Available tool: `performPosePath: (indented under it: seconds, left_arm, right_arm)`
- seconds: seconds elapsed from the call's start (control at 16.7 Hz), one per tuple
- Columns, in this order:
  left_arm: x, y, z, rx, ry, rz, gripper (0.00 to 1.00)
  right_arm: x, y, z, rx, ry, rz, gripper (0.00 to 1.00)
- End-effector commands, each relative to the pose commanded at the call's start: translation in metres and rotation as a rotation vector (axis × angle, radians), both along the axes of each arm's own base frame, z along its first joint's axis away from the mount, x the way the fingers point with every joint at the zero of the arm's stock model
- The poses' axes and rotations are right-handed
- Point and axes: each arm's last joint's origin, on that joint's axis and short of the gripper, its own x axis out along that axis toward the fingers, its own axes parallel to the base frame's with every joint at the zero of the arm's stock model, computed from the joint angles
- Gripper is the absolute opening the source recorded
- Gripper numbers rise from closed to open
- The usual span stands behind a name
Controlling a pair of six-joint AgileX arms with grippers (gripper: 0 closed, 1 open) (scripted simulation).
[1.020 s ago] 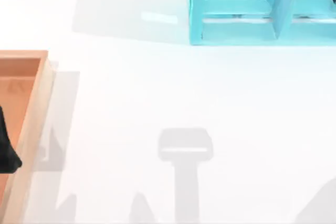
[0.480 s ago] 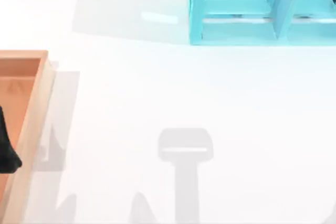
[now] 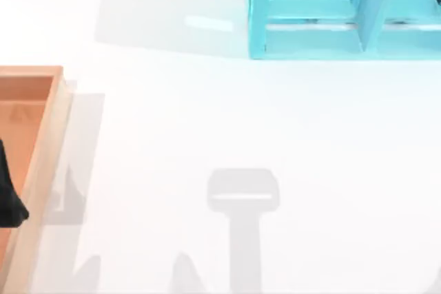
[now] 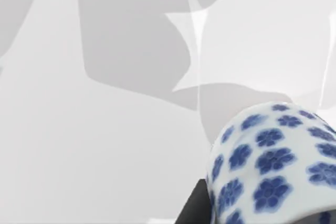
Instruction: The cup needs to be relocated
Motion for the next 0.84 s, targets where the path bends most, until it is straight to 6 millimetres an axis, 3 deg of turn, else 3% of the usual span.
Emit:
performPosePath:
  seconds: [0.48, 0.84]
  left_arm:
    - [0.0000, 0.0000, 0.0000, 0.000, 0.000, 0.000, 1.00]
    - [0.0000, 0.0000, 0.0000, 0.000, 0.000, 0.000, 1.00]
  right_arm:
    - [0.0000, 0.0000, 0.0000, 0.000, 0.000, 0.000, 0.98]
    - [0.0000, 0.0000, 0.0000, 0.000, 0.000, 0.000, 1.00]
